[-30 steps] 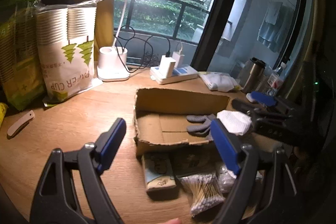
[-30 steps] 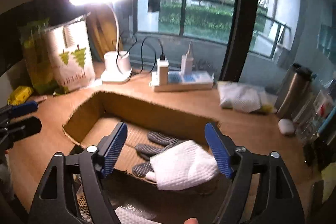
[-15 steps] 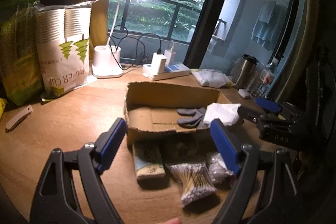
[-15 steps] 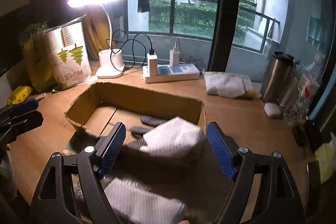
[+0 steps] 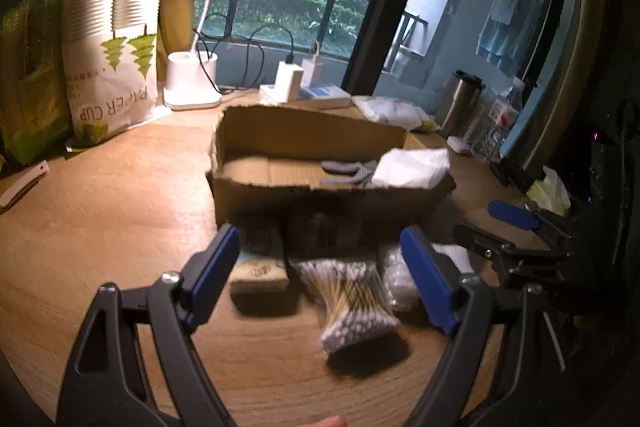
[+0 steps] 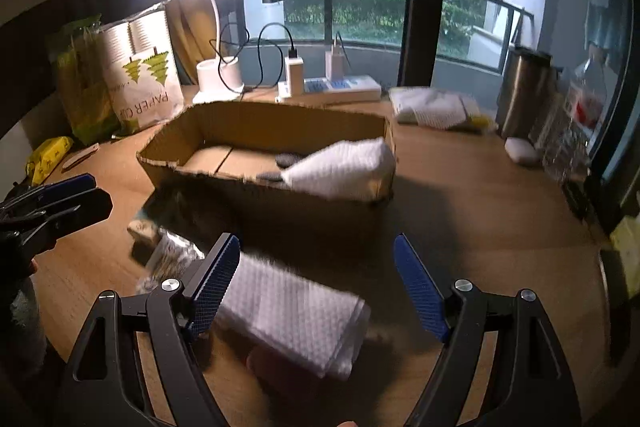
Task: Organize soft objects
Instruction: 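Grasp the second white towel with the right gripper while the left gripper grasps the cotton swab bag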
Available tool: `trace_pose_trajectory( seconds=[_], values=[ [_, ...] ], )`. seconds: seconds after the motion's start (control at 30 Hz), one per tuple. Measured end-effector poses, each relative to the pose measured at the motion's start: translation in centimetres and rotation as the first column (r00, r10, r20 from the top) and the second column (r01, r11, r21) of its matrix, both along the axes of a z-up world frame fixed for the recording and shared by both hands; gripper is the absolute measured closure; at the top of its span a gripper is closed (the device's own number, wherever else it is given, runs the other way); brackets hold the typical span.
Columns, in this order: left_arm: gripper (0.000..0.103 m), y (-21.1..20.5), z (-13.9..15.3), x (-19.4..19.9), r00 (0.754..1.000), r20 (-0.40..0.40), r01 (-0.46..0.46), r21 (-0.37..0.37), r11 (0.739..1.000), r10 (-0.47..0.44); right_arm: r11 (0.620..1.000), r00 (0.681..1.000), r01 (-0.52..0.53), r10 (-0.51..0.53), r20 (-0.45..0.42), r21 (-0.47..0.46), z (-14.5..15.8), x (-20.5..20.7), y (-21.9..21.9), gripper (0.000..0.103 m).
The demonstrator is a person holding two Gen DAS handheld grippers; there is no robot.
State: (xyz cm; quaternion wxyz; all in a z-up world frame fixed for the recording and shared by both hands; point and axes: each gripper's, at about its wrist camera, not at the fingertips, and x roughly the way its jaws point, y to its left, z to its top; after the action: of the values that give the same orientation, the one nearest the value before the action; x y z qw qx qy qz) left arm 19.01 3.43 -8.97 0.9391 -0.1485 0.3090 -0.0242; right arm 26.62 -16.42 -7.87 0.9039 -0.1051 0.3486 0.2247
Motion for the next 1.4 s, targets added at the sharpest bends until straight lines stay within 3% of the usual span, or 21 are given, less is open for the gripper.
trace_pose_trajectory(
  seconds=[0.5, 0.77, 0.87, 1.0, 1.4],
  values=[
    [0.019, -1.3, -2.2, -0.7, 0.998, -0.054, 0.012, 0.041, 0.999, -0.009, 0.999, 0.993, -0.029, 0.032, -0.115, 0.028, -3.8, -0.8, 0.4, 0.021],
    [0.019, -2.0, -3.0, -0.3, 0.995, -0.098, 0.01, 0.068, 0.998, -0.003, 0.997, 0.992, -0.068, 0.071, -0.101, 0.039, -4.1, -1.2, 0.4, 0.07],
    [0.019, -3.0, -3.4, 0.0, 0.993, -0.118, 0.026, 0.091, 0.996, -0.015, 0.995, 0.992, -0.075, 0.081, -0.097, 0.068, -4.0, -1.3, -0.3, 0.081],
    [0.019, -3.8, -4.0, 0.7, 0.99, -0.141, 0.032, 0.12, 0.992, -0.015, 0.992, 0.995, -0.069, 0.076, -0.065, 0.103, -3.1, -1.5, -1.4, 0.09],
    [0.02, -4.8, -5.8, 2.7, 0.978, -0.209, 0.024, 0.166, 0.986, 0.011, 0.982, 1.0, -0.028, 0.029, -0.006, 0.185, -0.8, -1.4, -5.4, 0.091]
  ],
)
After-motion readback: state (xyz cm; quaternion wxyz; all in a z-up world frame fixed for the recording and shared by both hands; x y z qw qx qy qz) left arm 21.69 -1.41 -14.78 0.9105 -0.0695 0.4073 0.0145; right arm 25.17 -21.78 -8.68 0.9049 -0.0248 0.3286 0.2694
